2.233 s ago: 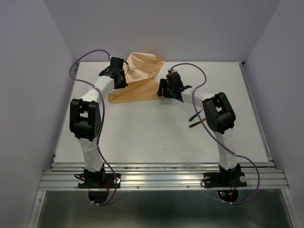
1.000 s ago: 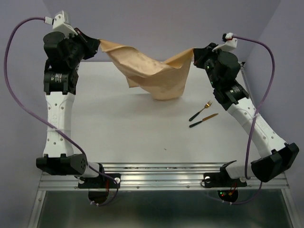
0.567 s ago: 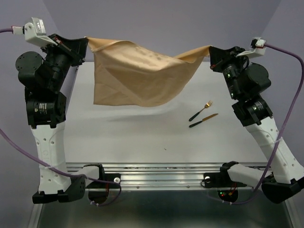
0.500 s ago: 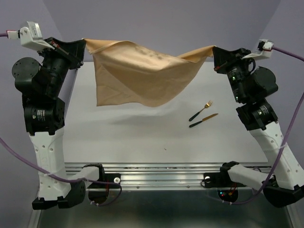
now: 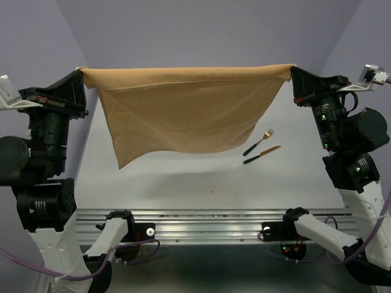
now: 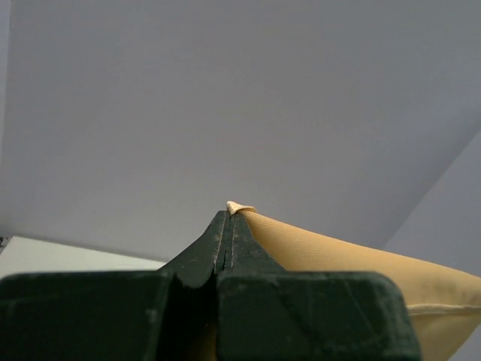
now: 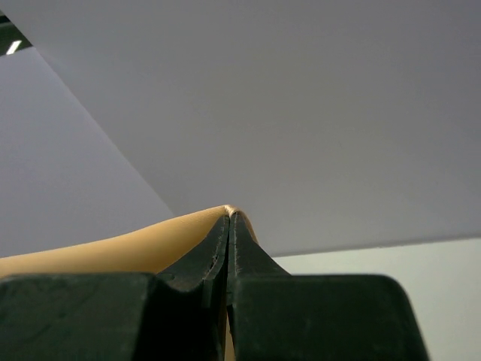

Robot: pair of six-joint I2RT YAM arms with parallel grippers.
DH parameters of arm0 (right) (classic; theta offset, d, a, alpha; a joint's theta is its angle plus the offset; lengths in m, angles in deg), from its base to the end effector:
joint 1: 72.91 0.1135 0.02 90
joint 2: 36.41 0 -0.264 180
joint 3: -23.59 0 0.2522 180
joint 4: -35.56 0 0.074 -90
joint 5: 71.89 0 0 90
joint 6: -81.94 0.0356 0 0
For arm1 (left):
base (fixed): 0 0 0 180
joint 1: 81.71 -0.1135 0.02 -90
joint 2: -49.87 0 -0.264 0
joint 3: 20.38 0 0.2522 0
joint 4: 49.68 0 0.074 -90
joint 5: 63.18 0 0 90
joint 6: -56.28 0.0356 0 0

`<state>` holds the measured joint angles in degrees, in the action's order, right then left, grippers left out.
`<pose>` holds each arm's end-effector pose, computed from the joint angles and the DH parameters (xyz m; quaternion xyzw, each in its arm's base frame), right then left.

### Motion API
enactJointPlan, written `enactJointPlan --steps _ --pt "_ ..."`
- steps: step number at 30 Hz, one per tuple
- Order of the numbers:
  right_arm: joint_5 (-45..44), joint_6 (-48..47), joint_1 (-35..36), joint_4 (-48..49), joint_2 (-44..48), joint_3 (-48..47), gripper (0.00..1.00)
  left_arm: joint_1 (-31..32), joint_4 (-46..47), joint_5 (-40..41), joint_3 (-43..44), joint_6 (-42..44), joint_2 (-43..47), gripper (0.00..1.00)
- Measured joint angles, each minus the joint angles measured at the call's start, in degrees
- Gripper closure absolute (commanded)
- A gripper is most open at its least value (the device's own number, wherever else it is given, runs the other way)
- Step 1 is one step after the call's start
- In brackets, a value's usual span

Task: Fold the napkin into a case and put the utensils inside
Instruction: Flatten out the crumpled napkin at the center of the board.

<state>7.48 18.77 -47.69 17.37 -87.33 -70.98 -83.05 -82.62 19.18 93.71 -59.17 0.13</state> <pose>0.1244 0.0514 0.5394 0.0858 0.5305 0.3250 0.7782 0.0519 -0.0035 0.5993 -0.0566 0.4884 -0.2136 0.8442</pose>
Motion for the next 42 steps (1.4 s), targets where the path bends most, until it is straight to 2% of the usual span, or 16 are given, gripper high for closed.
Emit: enactJointPlan --steps 5,10,13,18,24,28,35,38,42 --pt "-2.43 -0.02 0.00 -0.22 -7.41 3.04 0.99 -0.02 1.57 2.56 -10.71 0.09 -2.97 1.00" --pt "-3.89 -0.72 -0.02 -1.88 -22.47 3.93 0.99 -0.37 3.54 3.89 -18.99 0.09 -16.17 1.00" --pt "-4.68 -2.19 -0.04 -3.19 -34.27 2.29 0.99 -1.46 4.24 3.43 -22.01 0.04 -27.74 1.00" --pt "-3.93 -3.82 -1.33 -4.98 -51.93 -7.23 0.99 -3.89 4.83 1.40 -22.27 -0.17 -40.85 1.00" --pt "-1.40 -5.05 -3.93 -4.92 -67.71 -22.82 0.99 -4.96 5.77 0.07 -13.92 -0.15 -53.68 1.00" --pt "0.00 -5.05 -4.81 -5.31 -70.44 -25.53 0.99 -5.14 6.62 -1.01 -10.71 -0.39 -56.94 1.00" --pt "2.56 -5.05 -5.09 -5.60 -68.94 -27.45 0.99 -5.16 6.78 -3.10 -8.79 -0.42 -56.26 1.00" --pt "3.74 -4.96 -5.09 -6.08 -65.00 -26.62 0.99 -5.16 6.34 -4.22 -8.79 -0.42 -53.18 1.00" --pt "5.11 -4.68 -5.09 -6.27 -53.99 -22.56 0.99 -5.27 5.55 -5.90 -8.66 -0.35 -45.24 1.00"
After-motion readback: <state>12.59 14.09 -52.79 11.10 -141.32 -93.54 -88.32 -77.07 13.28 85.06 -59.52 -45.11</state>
